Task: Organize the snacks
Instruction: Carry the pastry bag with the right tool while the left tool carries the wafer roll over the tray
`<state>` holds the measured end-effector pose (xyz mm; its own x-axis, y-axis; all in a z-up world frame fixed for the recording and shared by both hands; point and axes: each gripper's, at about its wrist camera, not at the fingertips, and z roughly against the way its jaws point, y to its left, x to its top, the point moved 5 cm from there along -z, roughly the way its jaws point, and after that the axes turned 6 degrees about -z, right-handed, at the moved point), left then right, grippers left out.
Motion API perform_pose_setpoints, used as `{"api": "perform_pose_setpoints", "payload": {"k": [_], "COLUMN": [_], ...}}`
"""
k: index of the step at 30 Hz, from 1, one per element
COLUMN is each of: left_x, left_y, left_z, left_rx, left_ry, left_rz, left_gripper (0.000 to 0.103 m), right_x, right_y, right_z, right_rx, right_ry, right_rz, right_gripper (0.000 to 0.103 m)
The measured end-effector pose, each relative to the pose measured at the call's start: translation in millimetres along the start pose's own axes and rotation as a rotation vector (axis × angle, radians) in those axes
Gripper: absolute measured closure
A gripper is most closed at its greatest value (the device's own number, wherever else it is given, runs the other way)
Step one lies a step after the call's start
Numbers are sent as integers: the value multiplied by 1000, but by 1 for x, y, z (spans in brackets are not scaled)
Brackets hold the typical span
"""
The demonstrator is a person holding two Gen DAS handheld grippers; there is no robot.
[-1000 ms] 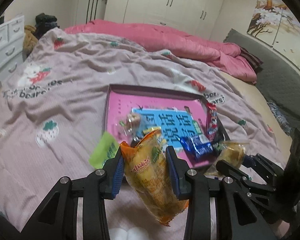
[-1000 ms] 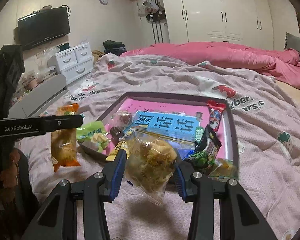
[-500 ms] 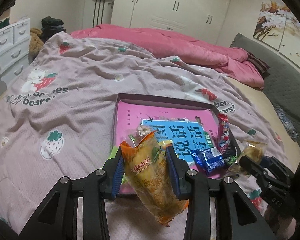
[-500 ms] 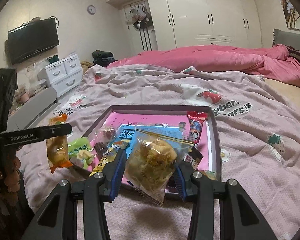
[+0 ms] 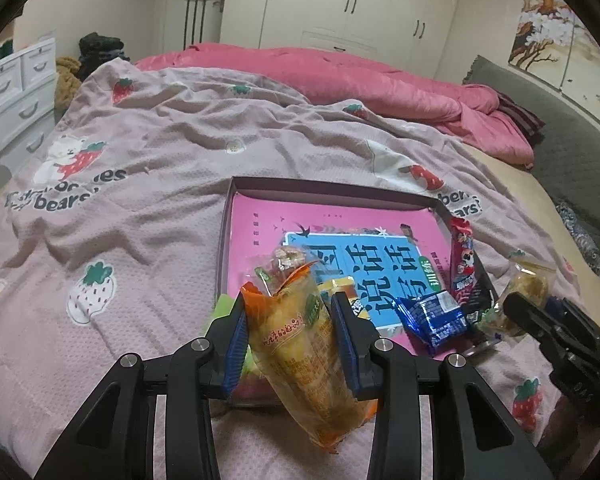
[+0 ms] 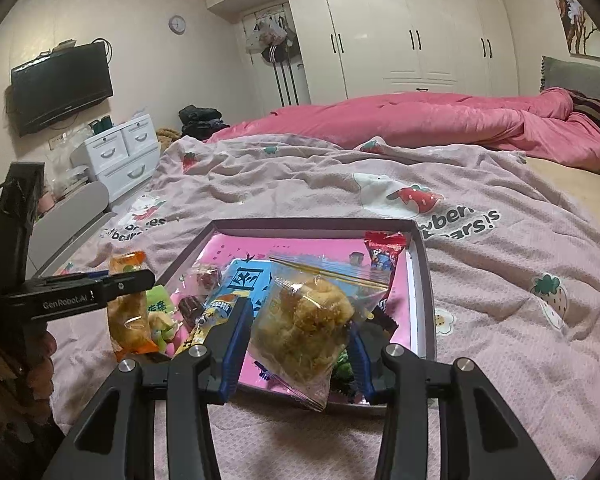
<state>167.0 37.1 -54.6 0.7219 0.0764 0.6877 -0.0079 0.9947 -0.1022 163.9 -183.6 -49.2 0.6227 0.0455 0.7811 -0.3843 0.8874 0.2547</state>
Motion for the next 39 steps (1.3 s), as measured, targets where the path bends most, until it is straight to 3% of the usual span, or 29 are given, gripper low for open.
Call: {"api": "perform_pose_setpoints", "payload": {"k": [39], "left_x": [-3], "left_y": [-16], "left_z": [-48], "left_rx": [7], "left_ry": [71], "left_rz": [-23], "left_gripper": [61], "right_x": [-7], "right_y": [3], "right_z": [-40], "right_rx": [-7], "right_ry": [69], "right_rz": [30], "right_gripper": [58]}}
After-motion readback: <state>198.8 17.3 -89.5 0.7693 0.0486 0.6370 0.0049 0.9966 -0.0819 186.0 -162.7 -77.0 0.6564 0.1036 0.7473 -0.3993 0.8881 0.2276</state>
